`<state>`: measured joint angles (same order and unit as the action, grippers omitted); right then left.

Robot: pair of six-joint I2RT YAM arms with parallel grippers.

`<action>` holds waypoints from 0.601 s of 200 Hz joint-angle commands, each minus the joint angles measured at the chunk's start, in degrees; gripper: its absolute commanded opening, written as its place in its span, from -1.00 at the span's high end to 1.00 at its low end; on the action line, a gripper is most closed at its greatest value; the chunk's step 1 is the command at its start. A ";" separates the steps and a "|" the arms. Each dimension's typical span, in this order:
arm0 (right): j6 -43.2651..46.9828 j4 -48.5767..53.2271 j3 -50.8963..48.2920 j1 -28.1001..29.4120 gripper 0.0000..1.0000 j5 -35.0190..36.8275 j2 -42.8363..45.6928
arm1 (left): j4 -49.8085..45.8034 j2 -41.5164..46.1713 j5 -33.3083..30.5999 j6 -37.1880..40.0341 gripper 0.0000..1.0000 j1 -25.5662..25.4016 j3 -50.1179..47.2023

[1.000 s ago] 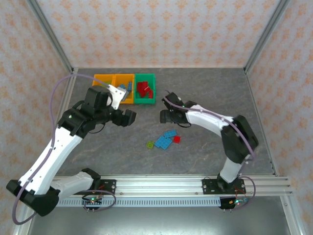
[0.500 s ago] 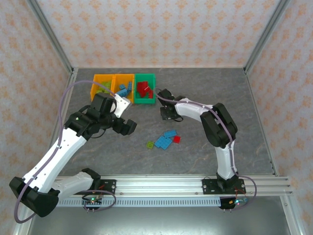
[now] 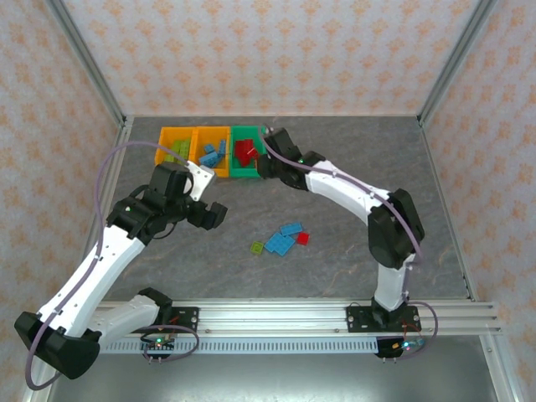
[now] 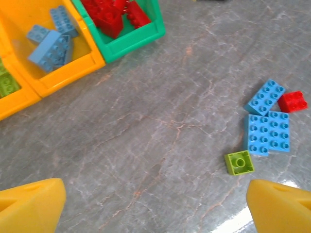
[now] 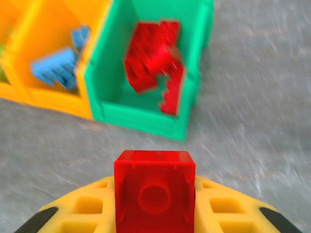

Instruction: Sort the legos into containers by color

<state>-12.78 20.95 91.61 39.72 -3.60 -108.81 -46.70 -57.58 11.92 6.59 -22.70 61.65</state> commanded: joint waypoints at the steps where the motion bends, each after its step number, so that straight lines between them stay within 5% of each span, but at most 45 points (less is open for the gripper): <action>1: 0.49 -0.40 9.22 -0.88 0.45 2.44 -8.69 | 2.00 1.48 -3.74 -1.83 -0.93 0.46 -0.74; 40: 3.57 7.34 32.08 -1.31 0.35 4.30 -24.35 | 0.94 1.49 -5.32 -3.97 -0.93 0.48 0.29; 62: 4.69 13.98 46.28 -1.84 -0.19 4.58 -31.50 | 1.20 2.02 -4.71 -8.16 -0.95 0.46 0.56; 75: 5.10 18.28 52.95 -1.83 -0.34 4.65 -33.62 | 2.06 2.12 -4.03 -12.73 -0.96 0.46 -0.07; 98: 5.32 21.88 53.34 -1.84 -0.37 3.64 -29.86 | 4.06 2.04 -0.20 -19.36 -0.96 0.34 -2.54; 120: 4.72 22.98 43.74 -1.84 -0.36 -0.76 -20.21 | 6.27 1.53 1.89 -23.15 -0.95 -1.13 -4.74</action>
<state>-8.67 38.76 141.01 38.04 -1.50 -141.01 -43.79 -56.05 10.63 -8.99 -22.55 59.40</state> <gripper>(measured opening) 0.682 0.980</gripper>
